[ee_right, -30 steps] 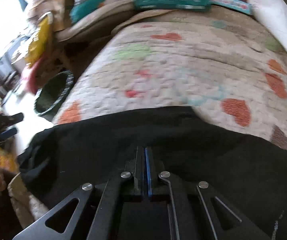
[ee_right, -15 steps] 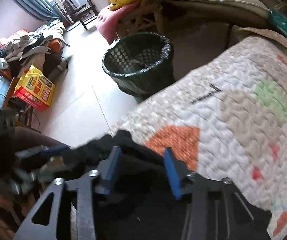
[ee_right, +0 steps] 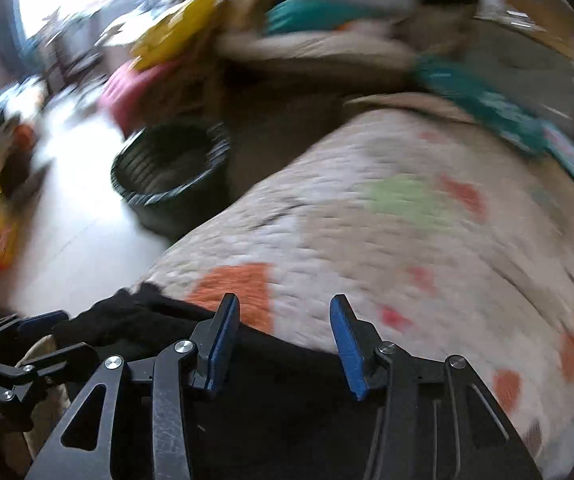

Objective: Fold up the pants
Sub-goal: 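Fold the pants again with the right gripper toward the left gripper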

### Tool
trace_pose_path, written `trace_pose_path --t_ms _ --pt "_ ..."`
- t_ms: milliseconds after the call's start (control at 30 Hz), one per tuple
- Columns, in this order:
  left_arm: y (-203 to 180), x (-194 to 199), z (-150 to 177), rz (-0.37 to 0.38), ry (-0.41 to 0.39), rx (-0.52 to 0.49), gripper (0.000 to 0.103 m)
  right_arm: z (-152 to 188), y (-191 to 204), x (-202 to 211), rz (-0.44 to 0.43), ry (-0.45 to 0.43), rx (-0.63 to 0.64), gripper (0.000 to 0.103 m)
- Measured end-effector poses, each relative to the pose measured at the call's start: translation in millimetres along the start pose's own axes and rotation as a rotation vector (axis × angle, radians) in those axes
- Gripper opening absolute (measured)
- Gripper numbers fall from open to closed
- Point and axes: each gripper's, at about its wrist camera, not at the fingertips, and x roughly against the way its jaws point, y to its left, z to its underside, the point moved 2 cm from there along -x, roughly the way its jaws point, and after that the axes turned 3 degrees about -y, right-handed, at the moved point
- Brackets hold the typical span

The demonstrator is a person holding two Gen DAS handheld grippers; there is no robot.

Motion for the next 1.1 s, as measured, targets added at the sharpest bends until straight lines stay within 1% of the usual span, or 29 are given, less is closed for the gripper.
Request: trace_pose_path --t_ms 33,67,100,133,167,200,267,300,333,400,433,467,500,533,567,600,700,767,833,933,1033,1100 --pt "-16.7 3.5 -1.8 -0.003 -0.021 -0.051 0.089 4.0 -6.6 9.8 0.020 -0.031 -0.045 0.055" --pt "-35.2 6.6 -2.6 -0.010 -0.043 -0.108 0.089 10.7 -15.9 24.2 0.052 -0.075 -0.122 0.064" --pt "-51.9 6.9 -2.4 -0.008 -0.053 -0.161 0.090 16.6 -24.3 34.0 0.092 -0.099 -0.186 0.070" --pt "-65.5 4.5 -2.7 -0.001 -0.045 -0.202 0.090 22.6 -33.3 41.0 0.143 -0.102 -0.245 0.082" --pt "-76.1 -0.2 -2.6 0.004 -0.024 -0.224 0.090 29.1 -43.7 47.0 0.179 -0.093 -0.306 0.086" --pt "-83.0 -6.0 -2.8 0.021 -0.001 -0.225 0.090 37.8 -54.5 51.6 0.177 -0.083 -0.363 0.086" --pt "-85.4 -13.8 -1.6 0.060 0.035 -0.186 0.090 57.1 -75.1 56.3 0.113 -0.044 -0.445 0.086" --pt "-83.0 -16.3 1.8 0.073 0.052 -0.158 0.090 65.1 -80.5 56.6 0.095 -0.012 -0.455 0.086" --pt "-79.9 -17.3 5.4 0.078 0.059 -0.145 0.090 68.3 -80.2 55.5 0.076 0.001 -0.452 0.084" --pt "-70.7 -15.2 17.3 0.043 0.058 -0.156 0.089 70.9 -71.4 53.9 -0.056 0.018 -0.381 0.078" --pt "-66.8 -13.5 23.4 0.017 0.050 -0.166 0.086 69.7 -60.5 49.8 -0.101 0.027 -0.331 0.070" --pt "-57.6 -9.1 29.5 -0.009 0.037 -0.165 0.082 68.4 -51.8 45.9 -0.136 0.038 -0.277 0.057" --pt "-49.3 -5.8 32.4 -0.029 0.033 -0.160 0.071 66.5 -37.5 36.8 -0.175 0.059 -0.203 0.048" --pt "-41.1 -3.8 33.4 -0.051 0.035 -0.153 0.061 67.1 -29.6 29.2 -0.202 0.075 -0.165 0.031" --pt "-30.2 -1.3 32.4 -0.074 0.035 -0.136 0.058 67.3 -20.7 20.1 -0.231 0.090 -0.136 0.027" --pt "-22.9 0.9 29.3 -0.086 0.026 -0.119 0.054 67.5 -13.0 14.1 -0.253 0.094 -0.119 0.026" --pt "-0.5 12.6 14.6 -0.133 -0.042 -0.054 0.054 68.4 10.7 -1.0 -0.291 0.087 -0.066 0.026" --pt "9.8 16.1 6.3 -0.142 -0.070 -0.022 0.054 71.8 21.9 -7.8 -0.297 0.088 -0.038 0.026" --pt "14.8 14.7 3.2 -0.143 -0.074 -0.003 0.054 73.6 31.4 -18.5 -0.288 0.099 -0.007 0.026" --pt "18.2 7.5 4.8 -0.134 -0.049 0.013 0.054 77.2 38.0 -26.9 -0.255 0.099 0.028 0.025" --pt "16.5 3.4 6.7 -0.119 -0.034 0.021 0.054 80.3 43.5 -21.4 -0.227 0.086 0.070 0.024" --pt "15.1 3.5 7.1 -0.114 -0.037 0.020 0.054 84.2 49.7 -19.4 -0.199 0.084 0.105 0.020"
